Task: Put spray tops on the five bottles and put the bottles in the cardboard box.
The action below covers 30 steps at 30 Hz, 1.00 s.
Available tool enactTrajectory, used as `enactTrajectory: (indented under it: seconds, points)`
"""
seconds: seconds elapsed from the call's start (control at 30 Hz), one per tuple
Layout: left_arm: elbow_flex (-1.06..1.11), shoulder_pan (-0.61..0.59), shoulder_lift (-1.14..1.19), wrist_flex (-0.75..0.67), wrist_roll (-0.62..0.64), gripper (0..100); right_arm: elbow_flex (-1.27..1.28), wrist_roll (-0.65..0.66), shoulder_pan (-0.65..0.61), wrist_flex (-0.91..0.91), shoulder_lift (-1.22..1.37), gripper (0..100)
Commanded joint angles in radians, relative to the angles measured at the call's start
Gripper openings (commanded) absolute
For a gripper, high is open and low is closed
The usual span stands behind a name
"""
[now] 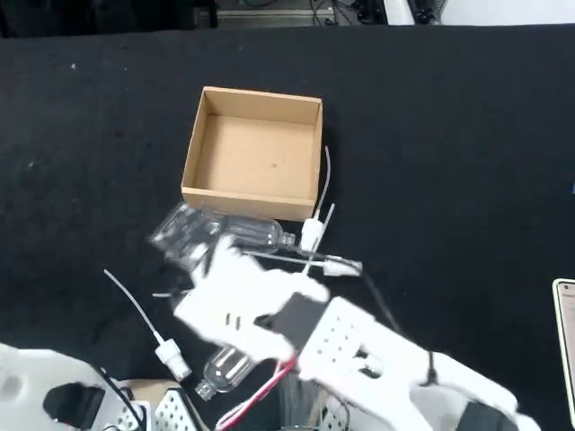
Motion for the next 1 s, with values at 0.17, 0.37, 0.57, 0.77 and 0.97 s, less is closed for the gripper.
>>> enactTrajectory:
  seconds: [0.17, 0.37, 0.57, 0.77, 0.97]
  points:
    - [-0.455, -0.099, 0.193, 0.118, -0.008, 9, -0.068, -0.272, -0.196, -0.109, 0.259, 17.7]
    - [-0.647, -0.107, 0.304, 0.219, -0.009, 9, -0.139, -0.364, -0.241, -0.110, 0.426, 18.0]
    - [-0.776, -0.102, 0.393, 0.281, -0.008, 9, -0.173, -0.367, -0.250, -0.101, 0.499, 17.8]
    - [-0.866, -0.102, 0.446, 0.327, -0.008, 9, -0.171, -0.365, -0.250, -0.101, 0.507, 17.8]
    - [-0.934, -0.101, 0.453, 0.368, -0.008, 9, -0.148, -0.361, -0.250, -0.101, 0.513, 17.9]
